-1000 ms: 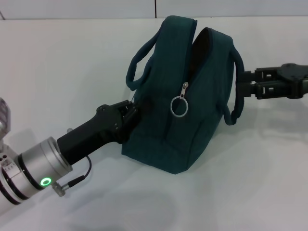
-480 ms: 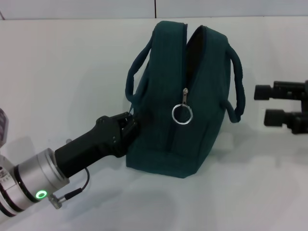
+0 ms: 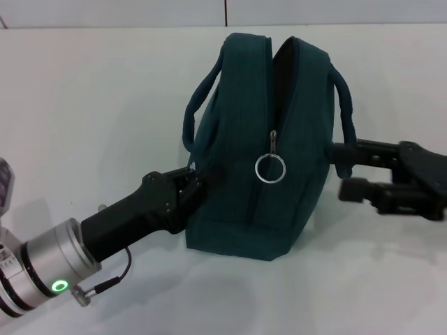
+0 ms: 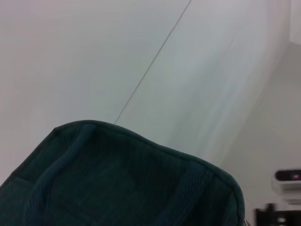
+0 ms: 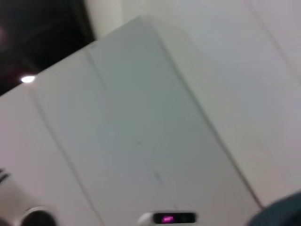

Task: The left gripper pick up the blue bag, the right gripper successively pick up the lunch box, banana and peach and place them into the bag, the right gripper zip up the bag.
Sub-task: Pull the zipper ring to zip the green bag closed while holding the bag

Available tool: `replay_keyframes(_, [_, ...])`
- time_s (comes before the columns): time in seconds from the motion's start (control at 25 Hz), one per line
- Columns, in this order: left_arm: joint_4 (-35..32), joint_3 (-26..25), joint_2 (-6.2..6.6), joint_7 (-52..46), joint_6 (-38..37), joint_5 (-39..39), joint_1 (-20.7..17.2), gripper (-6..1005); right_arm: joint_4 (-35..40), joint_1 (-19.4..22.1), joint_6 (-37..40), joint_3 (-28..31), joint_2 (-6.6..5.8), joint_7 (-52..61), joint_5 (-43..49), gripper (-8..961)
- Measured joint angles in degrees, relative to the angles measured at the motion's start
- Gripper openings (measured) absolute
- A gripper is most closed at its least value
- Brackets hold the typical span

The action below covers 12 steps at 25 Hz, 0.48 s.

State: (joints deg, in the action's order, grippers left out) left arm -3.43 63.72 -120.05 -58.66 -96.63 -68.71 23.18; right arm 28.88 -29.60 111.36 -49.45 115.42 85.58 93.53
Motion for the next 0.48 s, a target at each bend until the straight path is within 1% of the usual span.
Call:
replay_keyframes(0.08, [0.0,0.0,0.0,0.0,0.0,-0.1,0.1,49,-2.2,-0.6,-3.0,-0.2,-0.02,-0.3,0.1,737])
replay_keyframes(0.2, [0.0,0.0,0.0,0.0,0.0,-0.1,0.2,48,-3.2,-1.0,-5.9,-1.0,0.27,-0.5,0.2,737])
replay_keyframes(0.48, [-0.1,0.0,-0.06,-0.1,0.0,-0.1,0.3,48,-6.0,-2.6,-4.6,-2.3,0.53,-0.8,-0.3,737])
